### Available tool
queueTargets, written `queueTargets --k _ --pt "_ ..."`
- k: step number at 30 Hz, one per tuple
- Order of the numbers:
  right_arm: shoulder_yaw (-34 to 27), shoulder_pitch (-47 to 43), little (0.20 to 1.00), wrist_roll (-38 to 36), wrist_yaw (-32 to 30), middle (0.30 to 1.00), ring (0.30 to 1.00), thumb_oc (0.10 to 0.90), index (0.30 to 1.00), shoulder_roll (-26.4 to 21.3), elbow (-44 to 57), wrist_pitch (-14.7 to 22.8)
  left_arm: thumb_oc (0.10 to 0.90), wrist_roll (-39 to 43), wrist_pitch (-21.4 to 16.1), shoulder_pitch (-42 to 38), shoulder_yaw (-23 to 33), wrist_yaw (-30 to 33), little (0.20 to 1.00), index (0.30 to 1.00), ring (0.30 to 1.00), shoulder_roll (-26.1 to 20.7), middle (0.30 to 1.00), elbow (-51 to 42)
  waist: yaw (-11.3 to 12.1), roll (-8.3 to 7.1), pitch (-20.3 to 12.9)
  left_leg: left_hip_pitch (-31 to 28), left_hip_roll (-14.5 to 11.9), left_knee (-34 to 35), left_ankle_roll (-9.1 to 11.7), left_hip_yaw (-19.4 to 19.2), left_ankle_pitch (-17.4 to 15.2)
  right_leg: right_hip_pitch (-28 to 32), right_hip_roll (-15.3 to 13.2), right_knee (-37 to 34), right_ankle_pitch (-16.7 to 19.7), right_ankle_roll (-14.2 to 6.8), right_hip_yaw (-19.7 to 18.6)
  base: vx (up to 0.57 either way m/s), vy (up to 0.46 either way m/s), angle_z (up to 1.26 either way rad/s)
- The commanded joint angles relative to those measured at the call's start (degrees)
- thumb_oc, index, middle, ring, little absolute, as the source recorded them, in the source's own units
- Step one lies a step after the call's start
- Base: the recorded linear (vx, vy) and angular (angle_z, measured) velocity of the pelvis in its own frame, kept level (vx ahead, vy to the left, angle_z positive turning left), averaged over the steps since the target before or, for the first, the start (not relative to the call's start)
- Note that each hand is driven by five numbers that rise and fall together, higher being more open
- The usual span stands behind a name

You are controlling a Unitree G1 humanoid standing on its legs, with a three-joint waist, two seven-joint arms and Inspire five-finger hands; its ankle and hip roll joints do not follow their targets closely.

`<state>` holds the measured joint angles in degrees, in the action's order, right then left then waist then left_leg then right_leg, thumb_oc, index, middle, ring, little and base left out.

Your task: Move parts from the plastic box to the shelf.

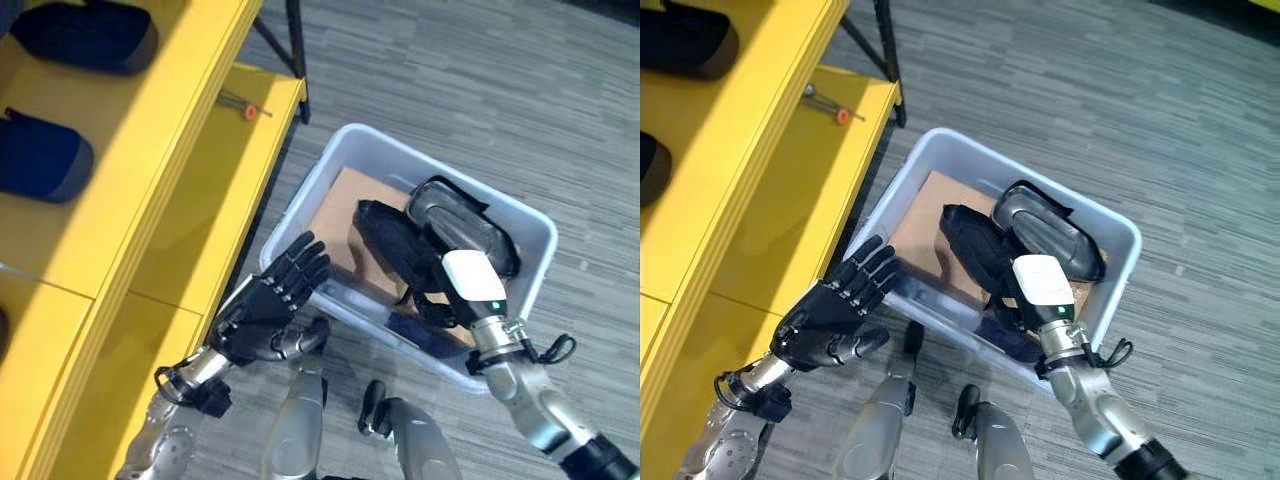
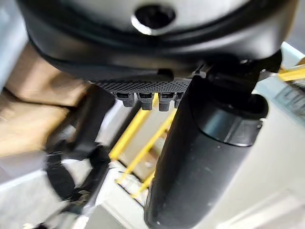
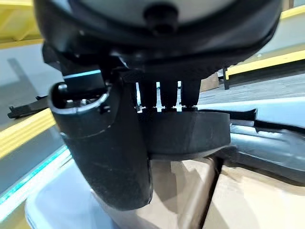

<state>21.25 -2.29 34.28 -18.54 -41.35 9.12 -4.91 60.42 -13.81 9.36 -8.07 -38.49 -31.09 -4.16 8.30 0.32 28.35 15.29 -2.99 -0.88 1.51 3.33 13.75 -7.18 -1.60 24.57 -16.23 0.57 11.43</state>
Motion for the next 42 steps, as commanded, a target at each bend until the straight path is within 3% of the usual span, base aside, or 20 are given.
queueTargets --k 1,7,15,16,17,20,22,23,25,26,27,29,32,34,36,38,42 --pt "-5.30 -6.98 0.300 -3.37 -3.52 0.300 0.300 0.400 0.300 -1.21 7.00 8.41 0.900 0.84 -3.06 0.33 1.35 -3.75 1.000 1.000 1.000 1.05 1.000 -5.68 0.07 -0.82 -3.26 -5.85 1.41 -0.15 -1.72 -1.56 -10.61 1.30 0.92 -6.13 5.74 -1.54 -1.04 0.05 -0.042 -0.10" --pt "-8.43 -5.09 0.300 -4.97 -0.67 0.300 0.300 0.400 0.300 -1.29 11.67 9.86 0.900 1.06 -1.83 2.38 2.68 -4.34 1.000 1.000 1.000 1.28 1.000 -6.83 -0.52 -1.03 -6.73 -8.27 1.07 0.52 -1.32 -2.05 -11.04 4.47 0.95 -9.07 6.10 -1.70 -2.10 0.05 -0.008 -0.07" --pt "-8.26 -4.21 0.300 -8.44 -2.47 0.300 0.300 0.400 0.300 1.77 11.86 15.40 0.900 -0.09 -1.37 4.29 3.19 -2.64 1.000 1.000 1.000 2.25 1.000 -6.99 -0.39 -1.35 -12.09 -10.68 0.64 0.27 -0.68 -1.57 -11.69 8.01 0.87 -10.17 5.39 -1.37 -1.57 0.01 -0.052 0.00" --pt "-7.92 -4.34 0.300 -10.21 -2.24 0.300 0.300 0.400 0.300 2.70 11.87 17.51 0.900 -0.44 -1.93 4.32 3.36 -1.96 1.000 1.000 1.000 2.49 1.000 -6.88 -0.18 -1.32 -12.94 -11.02 0.72 0.07 -0.52 -1.05 -11.76 8.76 0.92 -10.11 5.08 -1.12 -1.10 -0.08 -0.156 0.04" --pt "-6.13 -5.39 0.300 -14.65 -0.63 0.300 0.300 0.400 0.300 4.41 11.42 17.68 0.900 -0.49 -3.02 4.08 3.21 -1.19 1.000 1.000 1.000 3.16 1.000 -6.36 0.48 -0.85 -13.94 -11.04 0.69 -0.50 -0.18 -0.08 -11.58 9.65 1.23 -9.40 4.31 -0.42 -0.30 -0.10 -0.164 0.05" --pt "-3.76 -6.39 0.300 -15.27 -1.61 0.300 0.300 0.400 0.300 6.54 9.42 15.99 0.900 -1.18 -2.86 3.96 2.66 0.78 1.000 1.000 1.000 4.07 1.000 -5.95 1.18 -0.15 -14.20 -10.45 0.70 -0.93 0.19 1.57 -10.99 9.96 1.66 -7.98 3.32 0.39 0.27 -0.05 -0.091 0.16" --pt "-1.45 -7.81 0.300 -15.82 -2.48 0.300 0.300 0.400 0.300 8.86 6.69 15.69 0.900 -1.58 -4.98 3.82 1.91 1.92 1.000 1.000 1.000 5.20 1.000 -4.72 1.91 0.42 -14.20 -9.96 0.21 -0.51 0.93 2.69 -9.68 10.11 2.13 -7.21 2.89 0.74 0.55 -0.08 -0.105 0.42" --pt "0.50 -9.03 0.300 -16.10 -2.83 0.300 0.300 0.400 0.300 12.24 4.10 15.92 0.900 0.47 -8.45 4.65 2.53 3.95 1.000 1.000 1.000 6.67 1.000 -3.60 2.45 1.38 -13.90 -8.72 -2.60 1.29 2.81 0.76 -5.77 10.81 2.25 -7.76 3.22 0.48 1.48 -0.12 -0.113 0.49" --pt "0.46 -8.54 0.300 -15.29 -3.31 0.300 0.300 0.400 0.300 12.99 4.30 14.91 0.900 -0.55 -9.39 4.56 3.01 4.79 1.000 1.000 1.000 7.58 1.000 -1.79 1.92 1.76 -14.04 -7.55 -4.92 2.10 3.37 -5.43 -3.45 11.94 1.64 -9.22 3.65 0.24 4.03 -0.15 -0.097 1.42" --pt "-0.07 -6.88 0.300 -15.55 -3.18 0.300 0.300 0.400 0.300 12.71 4.77 15.17 0.900 -1.14 -10.84 4.31 2.57 3.74 1.000 1.000 1.000 8.25 1.000 -0.45 0.87 1.81 -14.28 -6.37 -6.67 0.37 3.46 -12.31 -3.34 12.30 0.32 -10.64 4.30 0.22 7.15 -0.21 -0.046 1.88" --pt "-0.76 -5.39 0.300 -15.29 -3.53 0.300 0.300 0.400 0.300 12.27 5.15 16.07 0.900 -1.19 -11.47 4.35 2.43 3.30 1.000 1.000 1.000 8.13 1.000 -0.12 -0.05 1.38 -14.23 -6.54 -7.61 -1.50 3.40 -16.23 -4.66 12.36 -0.89 -11.40 4.74 0.06 9.23 -0.23 0.014 1.71" --pt "-1.95 -3.17 0.300 -16.76 -3.75 0.300 0.300 0.400 0.300 10.77 5.12 18.13 0.900 -0.15 -12.99 3.69 1.97 3.57 1.000 1.000 1.000 7.12 1.000 0.11 -1.93 -0.82 -14.64 -10.04 -7.82 -7.72 2.26 -21.10 -12.69 11.85 -4.34 -12.88 5.92 -0.81 11.98 -0.24 0.136 1.35" --pt "-2.92 -3.37 0.300 -19.04 -3.92 0.300 0.300 0.400 0.300 9.78 4.31 19.12 0.900 2.48 -14.13 2.16 1.03 2.04 1.000 1.000 1.000 7.09 1.000 -0.53 -2.61 -1.99 -15.86 -12.50 -8.35 -12.85 1.90 -22.23 -15.07 10.72 -6.04 -14.02 7.24 -0.79 13.76 -0.20 0.203 0.53" --pt "-3.47 -3.44 0.300 -19.58 -3.56 0.300 0.300 0.400 0.300 9.70 4.19 19.49 0.900 2.55 -13.60 1.11 0.71 2.86 1.000 1.000 1.000 7.32 1.000 -1.16 -2.80 -1.97 -16.74 -13.98 -8.97 -13.72 2.27 -22.04 -14.63 10.03 -6.68 -14.18 7.66 -0.73 14.67 -0.17 0.293 0.36" --pt "-3.60 -4.08 0.300 -21.49 -1.53 0.300 0.300 0.400 0.300 10.07 4.27 19.77 0.900 -1.17 -12.38 -1.32 0.21 4.15 1.000 1.000 1.000 8.00 1.000 -0.57 -3.10 -0.86 -18.98 -18.81 -9.18 -9.88 3.39 -21.02 -13.62 8.92 -7.69 -14.65 8.38 -1.12 15.40 -0.22 0.576 0.61" --pt "-3.94 -4.05 0.300 -21.06 -1.14 0.300 0.300 0.400 0.300 10.15 4.87 19.26 0.900 -2.63 -12.88 -1.55 0.36 4.51 1.000 1.000 1.000 7.35 1.000 -0.24 -3.15 -0.20 -19.49 -19.62 -8.55 -6.31 3.30 -21.43 -14.36 8.42 -8.53 -14.18 8.81 -2.01 15.93 -0.15 0.398 0.67" --pt "-5.00 -4.31 0.300 -20.08 -4.95 0.300 0.300 0.400 0.300 10.39 8.08 17.23 0.900 -2.78 -13.56 -1.20 0.72 3.41 1.000 1.000 1.000 4.90 1.000 -0.95 -2.17 0.80 -19.64 -21.01 -6.04 -0.40 1.67 -22.45 -17.01 8.78 -12.43 -12.72 10.25 -5.26 18.09 -0.16 0.419 0.72"
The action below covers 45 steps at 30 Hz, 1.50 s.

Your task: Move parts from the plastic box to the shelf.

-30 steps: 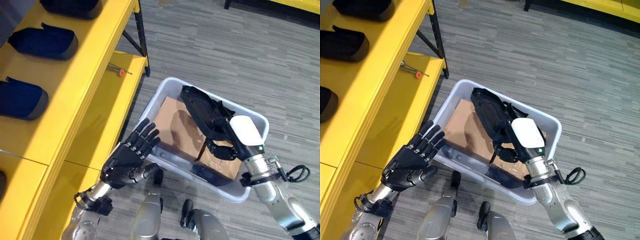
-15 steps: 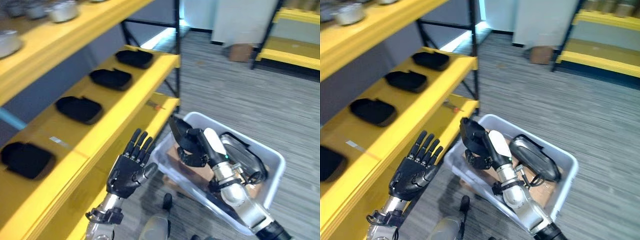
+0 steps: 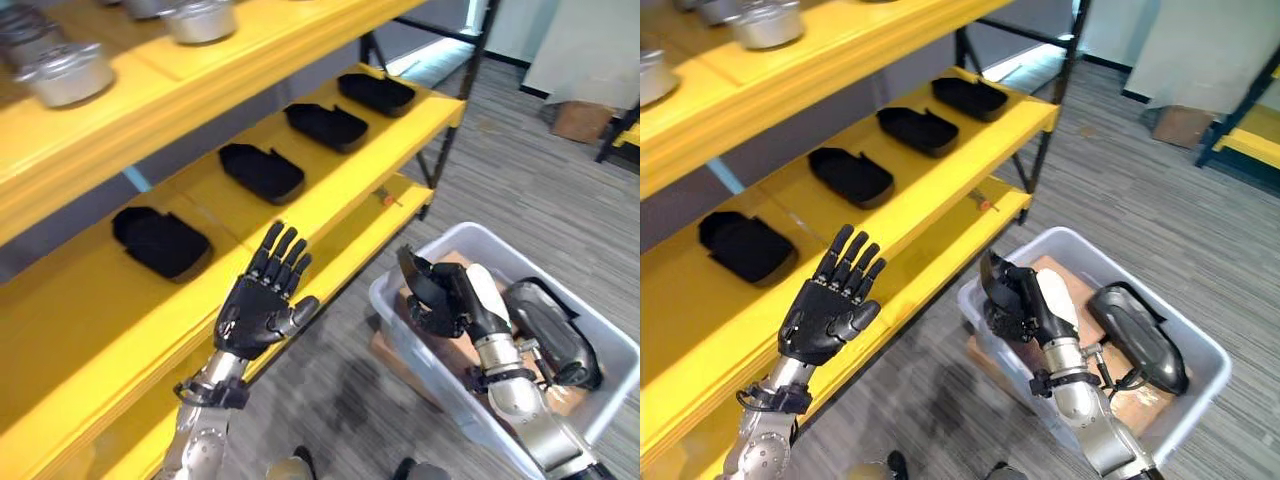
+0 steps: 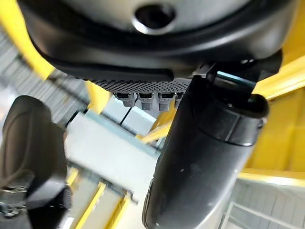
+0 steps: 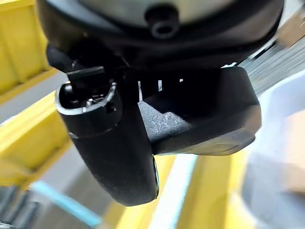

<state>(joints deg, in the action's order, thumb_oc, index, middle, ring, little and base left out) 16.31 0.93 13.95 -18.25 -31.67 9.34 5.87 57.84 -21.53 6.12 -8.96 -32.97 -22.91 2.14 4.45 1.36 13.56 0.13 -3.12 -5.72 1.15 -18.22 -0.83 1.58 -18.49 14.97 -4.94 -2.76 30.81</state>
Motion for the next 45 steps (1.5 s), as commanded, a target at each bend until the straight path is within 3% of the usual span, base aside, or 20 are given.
queueTargets --k 1,4,5,8,9,10,12,13,20,26,28,29,30,32,33,35,37,40,43,45 --pt "-0.32 -7.62 0.300 0.27 -5.66 0.300 0.300 0.400 0.300 1.35 8.58 6.09 0.900 -0.50 -5.53 2.28 1.77 -2.70 1.000 1.000 1.000 -3.94 1.000 -7.76 2.41 -0.06 -4.91 -6.20 -5.24 5.28 1.63 -0.67 -2.64 0.22 3.12 -3.26 0.03 -2.62 -0.51 -0.14 0.365 0.76" --pt "-0.12 -7.99 0.300 3.12 -9.35 0.300 0.300 0.400 0.300 2.94 9.36 3.97 0.900 -0.91 -3.78 2.86 2.07 -4.94 1.000 1.000 1.000 -5.06 1.000 -9.26 4.45 -0.09 -4.96 -7.23 -2.68 8.36 0.27 -1.28 -2.77 1.37 -1.69 -6.49 7.27 -5.67 2.70 -0.16 0.381 0.49" --pt "-0.31 -7.95 0.300 3.44 -10.31 0.300 0.300 0.400 0.300 3.15 9.10 3.58 0.900 -1.50 -3.46 2.84 2.05 -5.11 1.000 1.000 1.000 -5.27 1.000 -9.19 4.56 0.02 -5.11 -7.31 -2.33 9.35 -0.01 -1.34 -2.49 1.48 -1.69 -6.80 7.36 -5.87 2.67 -0.16 0.340 0.58" --pt "-1.90 -6.97 0.300 3.30 -12.40 0.300 0.300 0.400 0.300 3.59 7.72 3.20 0.900 -1.55 -2.91 1.76 1.46 -4.75 1.000 1.000 1.000 -6.34 1.000 -7.71 3.08 -0.06 -5.55 -6.24 -0.59 10.46 -1.28 2.71 -2.10 -0.03 1.15 -5.68 6.68 -6.24 -3.97 -0.10 0.136 0.58" --pt "-3.30 -5.25 0.300 3.95 -13.84 0.300 0.300 0.400 0.300 3.80 7.80 4.12 0.900 -0.54 -2.75 0.86 1.17 -6.28 1.000 1.000 1.000 -6.50 1.000 -7.05 0.98 -0.36 -5.32 -4.63 -0.04 10.72 -2.40 5.81 -0.73 -1.97 5.62 -3.78 4.80 -5.04 -10.52 -0.15 0.099 1.16" --pt "-4.41 -4.12 0.300 4.65 -14.18 0.300 0.300 0.400 0.300 3.97 7.85 5.03 0.900 -1.60 -3.42 0.85 1.11 -5.70 1.000 1.000 1.000 -6.55 1.000 -7.14 -0.08 -0.65 -5.10 -4.08 0.44 10.72 -2.47 7.55 -0.57 -1.89 9.61 -3.57 2.11 -3.76 -13.43 -0.14 0.063 1.44" --pt "-5.04 -3.59 0.300 5.23 -15.20 0.300 0.300 0.400 0.300 3.81 7.73 5.02 0.900 -1.22 -3.15 0.79 1.10 -5.32 1.000 1.000 1.000 -6.34 1.000 -7.45 -0.53 -0.92 -5.14 -3.63 0.94 10.72 -2.27 8.62 -0.23 -1.42 12.41 -4.68 0.77 -2.43 -14.52 -0.03 0.016 1.13" --pt "-6.04 -3.76 0.300 6.45 -18.44 0.300 0.300 0.400 0.300 2.67 6.78 4.22 0.900 -1.88 -2.40 -0.03 0.77 -4.56 1.000 1.000 1.000 -5.44 1.000 -8.40 -1.50 -1.37 -5.00 -2.87 2.82 10.62 -1.97 11.57 0.47 -0.40 16.91 -7.78 -0.81 -0.21 -18.74 -0.02 0.001 0.29" --pt "-9.78 -3.75 0.300 9.21 -24.68 0.300 0.300 0.400 0.300 0.72 4.02 1.56 0.900 -1.95 -1.81 0.70 0.99 -5.15 1.000 1.000 1.000 -3.32 1.000 -9.39 -1.63 -1.72 -5.03 -1.69 3.88 9.91 -1.44 13.19 0.68 1.16 17.20 -13.09 1.55 0.10 -21.72 -0.05 -0.041 0.26" --pt "-15.18 1.54 0.300 10.41 -30.71 0.300 0.300 0.400 0.300 -0.98 6.90 1.46 0.900 -0.07 -2.75 3.81 3.24 -4.62 1.000 1.000 1.000 -4.73 1.000 -10.25 -3.36 -1.67 -5.53 -2.24 4.26 7.85 -1.64 10.45 -1.18 1.54 17.36 -14.28 2.02 -0.04 -22.68 0.00 -0.032 0.02" --pt "-19.37 3.62 0.300 11.00 -36.78 0.300 0.300 0.400 0.300 -1.28 7.30 1.92 0.900 0.55 -1.71 2.33 2.03 -5.35 1.000 1.000 1.000 -5.20 1.000 -11.10 -6.77 -2.02 -4.74 -0.56 1.25 0.97 -1.07 -1.95 -3.53 0.98 15.05 -13.77 2.23 -0.02 -18.26 -0.26 0.086 0.73" --pt "-20.01 1.11 0.300 11.64 -36.98 0.300 0.300 0.400 0.300 -1.64 6.66 4.65 0.900 -0.36 -2.63 0.17 -0.69 -2.50 1.000 1.000 1.000 -5.00 1.000 -11.98 -8.12 -2.11 -3.92 -0.04 -1.49 -3.90 -0.43 -3.11 -5.79 0.11 13.11 -12.39 2.32 0.25 -17.79 -0.30 0.271 1.31" --pt "-19.40 0.16 0.300 11.68 -35.24 0.300 0.300 0.400 0.300 -2.25 6.93 5.92 0.900 -0.44 -3.00 0.15 -1.11 -0.90 1.000 1.000 1.000 -4.84 1.000 -12.96 -8.12 -2.09 -4.10 -0.66 -2.73 -4.65 -0.02 -1.78 -5.33 -0.02 12.72 -11.85 1.98 0.53 -18.56 -0.21 0.404 0.77" --pt "-17.19 -0.30 0.300 13.06 -34.54 0.300 0.300 0.400 0.300 -4.23 7.68 11.40 0.900 0.19 -3.95 0.51 -0.33 0.81 1.000 1.000 1.000 -4.08 1.000 -13.18 -8.24 -1.20 -5.24 -2.66 -10.99 -3.93 3.66 4.29 5.20 -0.93 12.04 -10.12 0.54 1.70 -21.72 -0.11 0.590 -0.10" --pt "-16.84 -0.61 0.300 14.12 -35.08 0.300 0.300 0.400 0.300 -4.56 7.47 13.51 0.900 0.55 -4.18 0.61 0.02 0.63 1.000 1.000 1.000 -3.78 1.000 -12.52 -8.12 -0.90 -5.52 -2.91 -11.97 -3.26 4.14 6.58 6.64 -1.59 11.48 -9.59 0.59 1.60 -22.88 -0.16 0.716 -0.53" --pt "-16.39 -1.86 0.300 14.54 -33.71 0.300 0.300 0.400 0.300 -5.47 7.39 15.70 0.900 -0.01 -4.04 0.21 0.34 0.32 1.000 1.000 1.000 -3.59 1.000 -11.22 -8.03 0.28 -5.66 -4.05 -11.46 -0.82 4.33 7.38 4.59 -2.21 9.88 -8.69 0.60 0.49 -23.40 -0.18 0.618 -0.73" --pt "-16.09 -2.34 0.300 16.95 -32.73 0.300 0.300 0.400 0.300 -5.41 7.68 15.98 0.900 0.26 -3.23 -0.42 -0.07 0.12 1.000 1.000 1.000 -4.04 1.000 -9.76 -8.40 0.85 -5.80 -5.92 -9.95 3.10 3.76 3.73 0.26 -1.67 6.93 -8.56 1.83 -1.71 -21.27 -0.19 0.623 -0.27" --pt "-16.11 -1.84 0.300 19.64 -32.08 0.300 0.300 0.400 0.300 -4.14 7.95 14.51 0.900 -0.90 -3.98 -0.72 -0.78 -2.69 1.000 1.000 1.000 -5.16 1.000 -6.77 -7.09 0.08 -5.94 -7.25 -5.62 8.35 1.77 3.98 -1.36 -0.35 2.36 -12.44 7.21 -6.78 -19.08 -0.23 0.532 0.37" --pt "-15.82 -1.75 0.300 20.82 -32.67 0.300 0.300 0.400 0.300 -3.28 8.14 13.65 0.900 -1.18 -4.23 -0.62 -0.65 -4.71 1.000 1.000 1.000 -5.78 1.000 -5.28 -6.15 -0.73 -5.92 -8.03 -3.75 9.97 0.65 2.93 -2.09 -0.89 -0.51 -14.66 11.82 -8.51 -17.17 -0.18 0.298 0.37" --pt "-14.57 -2.14 0.300 20.85 -31.75 0.300 0.300 0.400 0.300 -1.87 8.60 12.97 0.900 -1.43 -4.39 0.27 0.43 -5.48 1.000 1.000 1.000 -5.95 1.000 -4.42 -4.79 -1.36 -5.61 -9.32 -2.64 10.62 -0.35 -1.15 -3.45 -3.08 -0.46 -11.67 12.95 -9.36 -12.13 -0.18 0.251 0.20"
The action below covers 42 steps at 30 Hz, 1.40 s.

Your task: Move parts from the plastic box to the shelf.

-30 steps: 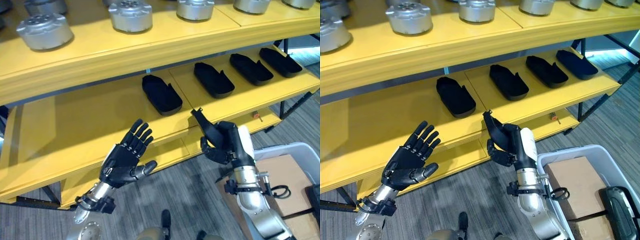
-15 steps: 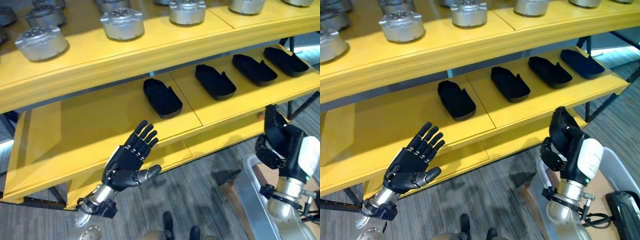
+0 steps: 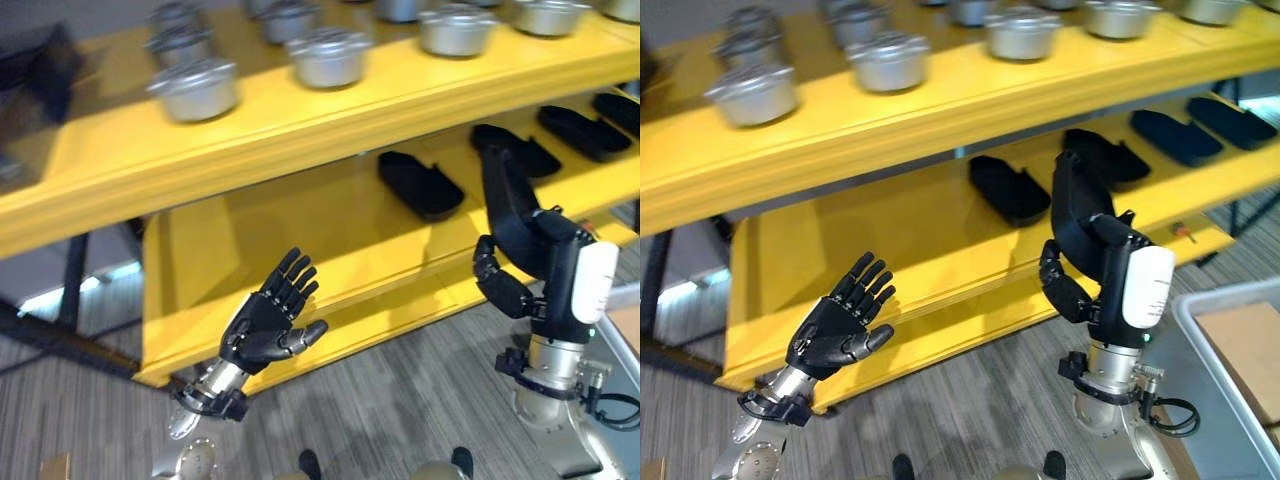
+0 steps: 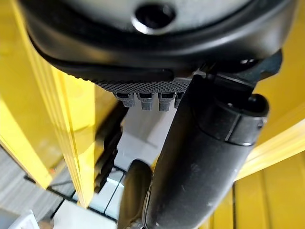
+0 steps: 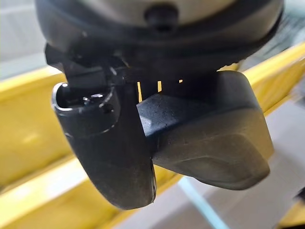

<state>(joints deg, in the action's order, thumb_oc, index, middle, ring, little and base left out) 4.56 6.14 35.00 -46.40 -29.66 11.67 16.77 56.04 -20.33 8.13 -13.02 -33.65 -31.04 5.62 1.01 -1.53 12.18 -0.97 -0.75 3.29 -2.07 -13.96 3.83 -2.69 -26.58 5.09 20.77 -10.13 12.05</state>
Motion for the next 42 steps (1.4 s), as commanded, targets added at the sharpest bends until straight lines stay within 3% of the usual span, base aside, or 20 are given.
queueTargets --k 1,3,6,7,8,9,11,14,21,26,32,38,42 --pt "-2.43 -7.53 0.300 -0.43 -3.23 0.300 0.300 0.400 0.300 -3.83 6.54 1.60 0.900 0.14 -5.35 -1.75 4.67 -4.12 1.000 1.000 1.000 2.04 1.000 -8.13 -1.15 1.44 -4.15 -8.31 -4.81 1.71 2.53 -6.18 -8.31 0.60 8.35 -0.66 -13.37 -1.87 7.50 -0.10 0.191 -0.26" --pt "-1.54 -6.92 0.300 -0.43 -3.26 0.300 0.300 0.400 0.300 -3.89 6.66 1.74 0.900 1.38 -4.26 -2.44 5.01 -3.33 1.000 1.000 1.000 1.88 1.000 -8.49 -1.22 1.64 -4.27 -8.39 -4.45 1.59 1.76 -6.36 -9.19 0.15 11.94 2.77 -18.40 -1.02 7.81 -0.06 0.125 -0.34" --pt "-0.85 -6.16 0.300 0.56 -4.15 0.300 0.300 0.400 0.300 -4.40 6.07 2.79 0.900 1.85 -3.92 -3.16 4.68 -2.72 1.000 1.000 1.000 2.21 1.000 -8.19 -1.56 1.47 -4.39 -7.67 -3.79 1.40 1.15 -5.54 -8.86 0.50 15.57 3.30 -21.96 1.09 6.44 -0.07 0.014 -0.15" --pt "-0.57 -6.15 0.300 1.01 -4.46 0.300 0.300 0.400 0.300 -4.75 5.81 3.08 0.900 1.40 -3.90 -3.74 4.10 -2.37 1.000 1.000 1.000 2.44 1.000 -8.29 -1.96 1.05 -4.33 -6.58 -3.37 1.17 1.07 -5.22 -7.88 1.02 17.27 1.20 -21.65 2.67 5.19 -0.08 -0.027 -0.10" --pt "-0.52 -6.16 0.300 1.09 -4.51 0.300 0.300 0.400 0.300 -4.81 5.75 3.13 0.900 1.26 -3.91 -3.83 3.99 -2.23 1.000 1.000 1.000 2.49 1.000 -8.32 -2.05 1.02 -4.31 -6.52 -3.29 1.14 1.09 -5.01 -7.88 1.20 17.51 0.81 -21.65 2.78 4.87 -0.05 -0.044 0.15" --pt "-0.44 -6.03 0.300 1.95 -4.75 0.300 0.300 0.400 0.300 -5.03 5.51 3.23 0.900 0.72 -3.85 -4.76 2.88 -1.37 1.000 1.000 1.000 2.84 1.000 -8.30 -2.95 0.73 -4.36 -6.10 -2.54 1.02 1.07 -2.97 -7.75 2.17 18.83 -2.03 -21.03 3.22 0.96 0.03 -0.020 0.30" --pt "-0.71 -6.29 0.300 4.85 -5.47 0.300 0.300 0.400 0.300 -5.33 5.80 3.48 0.900 1.51 -3.26 -5.47 2.24 -1.25 1.000 1.000 1.000 3.68 1.000 -8.32 -3.47 0.46 -4.92 -5.73 -2.05 1.02 1.48 -2.11 -7.55 3.91 19.88 -5.77 -19.94 3.57 -1.81 0.04 -0.029 0.33" --pt "-0.14 -7.71 0.300 6.85 -5.40 0.300 0.300 0.400 0.300 -6.03 5.82 3.62 0.900 0.69 -3.46 -5.54 1.49 -0.63 1.000 1.000 1.000 4.44 1.000 -7.94 -2.94 0.42 -5.68 -6.12 -2.05 1.43 2.13 -2.40 -7.37 5.76 19.36 -9.23 -18.41 3.05 -1.60 0.04 -0.031 0.28" --pt "3.05 -10.55 0.300 6.63 2.79 0.300 0.300 0.400 0.300 -8.69 7.74 11.00 0.900 1.06 -3.17 -4.96 0.33 0.72 1.000 1.000 1.000 4.39 1.000 -8.27 -1.88 0.17 -7.10 -7.05 -2.42 1.71 2.75 -3.10 -7.82 6.80 19.07 -10.09 -18.59 2.79 -0.61 0.03 -0.015 -0.06" --pt "6.96 -13.21 0.300 11.60 5.43 0.300 0.300 0.400 0.300 -10.37 7.71 16.40 0.900 1.59 -2.64 -3.74 0.35 0.10 1.000 1.000 1.000 4.04 1.000 -8.43 -0.14 -0.26 -7.58 -7.37 -2.38 1.71 2.66 -2.53 -8.02 7.81 18.96 -10.09 -19.29 3.02 0.37 0.04 -0.004 0.02" --pt "11.16 -17.70 0.300 15.31 8.32 0.300 0.300 0.400 0.300 -10.95 5.30 20.03 0.900 1.83 -2.36 -2.64 0.28 -0.27 1.000 1.000 1.000 3.29 1.000 -8.96 2.24 -0.83 -8.11 -7.28 -2.64 1.71 2.83 -1.20 -7.88 8.58 18.94 -10.09 -19.69 3.30 1.80 0.05 -0.018 0.11" --pt "15.55 -22.01 0.300 16.36 12.44 0.300 0.300 0.400 0.300 -11.18 0.45 19.69 0.900 2.40 -2.07 -1.51 0.62 -1.05 1.000 1.000 1.000 2.83 1.000 -8.48 4.72 -1.25 -8.30 -6.96 -2.94 1.71 3.18 0.21 -7.54 9.19 18.76 -10.09 -19.83 3.43 3.34 0.05 -0.016 0.10" --pt "18.04 -23.57 0.300 17.87 14.86 0.300 0.300 0.400 0.300 -10.97 -4.15 15.25 0.900 3.05 -1.75 -0.74 0.77 -2.43 1.000 1.000 1.000 2.59 1.000 -7.79 6.10 -1.44 -8.15 -6.76 -2.93 1.71 3.25 1.00 -7.30 9.62 18.56 -10.09 -19.85 3.42 4.35 0.05 -0.015 0.16"
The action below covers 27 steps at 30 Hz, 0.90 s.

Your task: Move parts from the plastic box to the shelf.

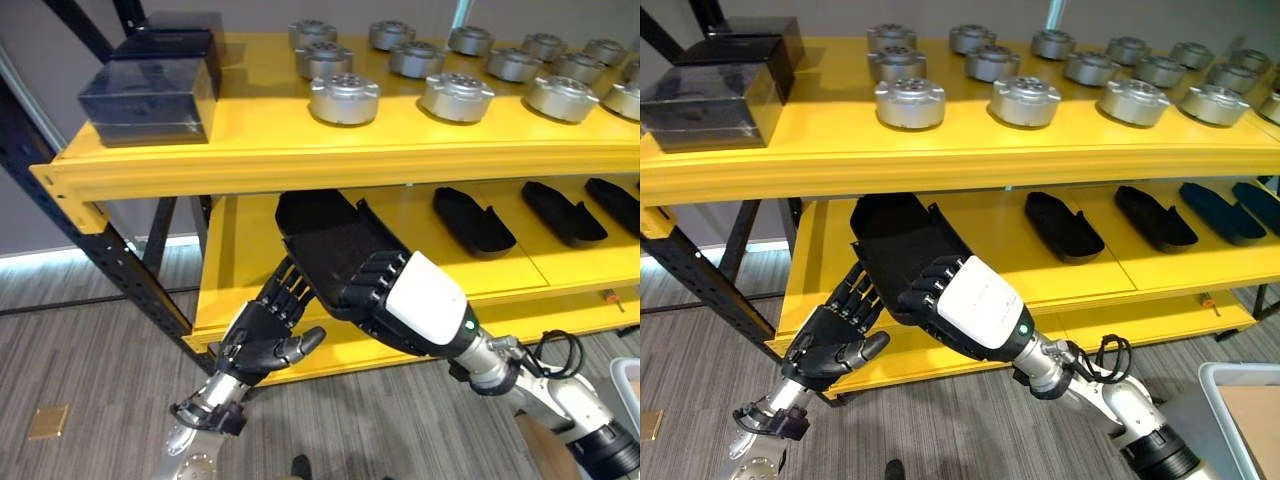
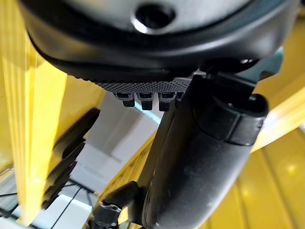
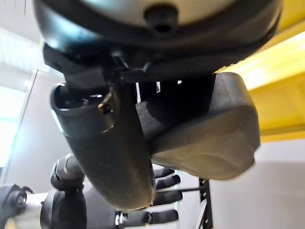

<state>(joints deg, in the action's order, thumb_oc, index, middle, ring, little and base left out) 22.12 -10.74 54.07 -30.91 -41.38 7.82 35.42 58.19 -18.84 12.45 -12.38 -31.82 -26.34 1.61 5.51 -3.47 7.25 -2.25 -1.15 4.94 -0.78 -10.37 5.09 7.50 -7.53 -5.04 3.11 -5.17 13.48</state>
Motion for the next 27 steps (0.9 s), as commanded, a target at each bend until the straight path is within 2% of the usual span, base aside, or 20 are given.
queueTargets --k 1,4,10,14,16,17,20,27 --pt "1.40 -7.22 0.300 -0.46 -0.36 0.300 0.300 0.400 0.300 0.95 -2.27 -5.24 0.900 0.97 -3.19 -4.90 0.14 -4.65 1.000 1.000 1.000 -2.14 1.000 -3.59 1.84 0.45 -3.14 -5.47 -2.56 0.06 2.00 -2.40 -8.47 -0.37 -0.55 0.04 -2.24 -1.54 3.21 0.05 -0.016 0.15" --pt "3.39 -8.18 0.300 1.25 -2.09 0.300 0.300 0.400 0.300 1.72 -8.45 -8.86 0.900 1.29 -3.58 -4.40 -0.11 -5.65 1.000 1.000 1.000 -2.28 1.000 -2.77 2.62 0.42 -2.87 -5.43 -2.69 0.06 1.99 -1.96 -8.30 0.00 -0.62 0.04 -2.28 -1.47 3.84 0.05 -0.016 0.14" --pt "5.58 -9.84 0.300 3.41 -4.82 0.300 0.300 0.400 0.300 3.57 -17.21 -11.89 0.900 1.45 -2.83 -3.87 0.11 -7.12 1.000 1.000 1.000 -2.56 1.000 -2.20 3.89 0.38 -1.87 -5.34 -2.84 0.06 1.99 -1.45 -7.81 0.56 -0.66 0.04 -2.23 -1.30 5.06 0.06 -0.030 0.07" --pt "6.87 -11.96 0.300 2.11 -5.10 0.300 0.300 0.400 0.300 4.61 -23.84 -16.07 0.900 1.44 -2.52 -4.20 0.03 -7.95 1.000 1.000 1.000 -2.93 1.000 -2.06 4.66 0.39 -0.96 -4.98 -2.84 0.06 2.00 -0.93 -7.37 0.65 -0.42 0.04 -2.17 -1.03 5.66 0.03 -0.049 0.10" --pt "7.57 -13.12 0.300 1.09 -5.47 0.300 0.300 0.400 0.300 4.95 -27.10 -19.46 0.900 1.37 -2.41 -4.65 -0.04 -7.84 1.000 1.000 1.000 -3.13 1.000 -2.00 5.05 0.43 -0.35 -4.57 -2.92 -0.08 2.01 -0.54 -7.16 0.58 -0.23 0.04 -2.14 -0.84 5.91 0.03 -0.054 0.06" --pt "7.61 -13.19 0.300 1.08 -5.49 0.300 0.300 0.400 0.300 4.97 -27.15 -19.47 0.900 1.37 -2.41 -4.67 -0.02 -7.84 1.000 1.000 1.000 -3.12 1.000 -1.99 5.02 0.43 -0.32 -4.56 -2.93 -0.08 2.01 -0.53 -7.16 0.58 -0.23 0.04 -2.14 -0.84 5.92 0.02 -0.051 0.09" --pt "8.42 -17.53 0.300 -2.56 -6.82 0.300 0.300 0.400 0.300 5.83 -34.07 -23.60 0.900 1.36 -2.41 -6.35 -0.78 -7.07 1.000 1.000 1.000 -3.31 1.000 -2.04 5.95 1.24 1.43 -3.18 -3.14 -0.52 2.24 0.43 -6.69 -0.44 0.22 0.61 -2.36 -0.22 6.08 0.00 -0.076 0.13" --pt "8.54 -19.71 0.300 -4.57 -7.00 0.300 0.300 0.400 0.300 6.21 -37.92 -26.49 0.900 1.24 -1.77 -7.50 -0.83 -6.55 1.000 1.000 1.000 -2.75 1.000 -2.10 6.41 1.96 2.44 -2.51 -3.36 -0.96 2.50 1.00 -6.31 -0.88 0.49 1.09 -2.50 0.22 6.21 0.01 -0.035 0.04"
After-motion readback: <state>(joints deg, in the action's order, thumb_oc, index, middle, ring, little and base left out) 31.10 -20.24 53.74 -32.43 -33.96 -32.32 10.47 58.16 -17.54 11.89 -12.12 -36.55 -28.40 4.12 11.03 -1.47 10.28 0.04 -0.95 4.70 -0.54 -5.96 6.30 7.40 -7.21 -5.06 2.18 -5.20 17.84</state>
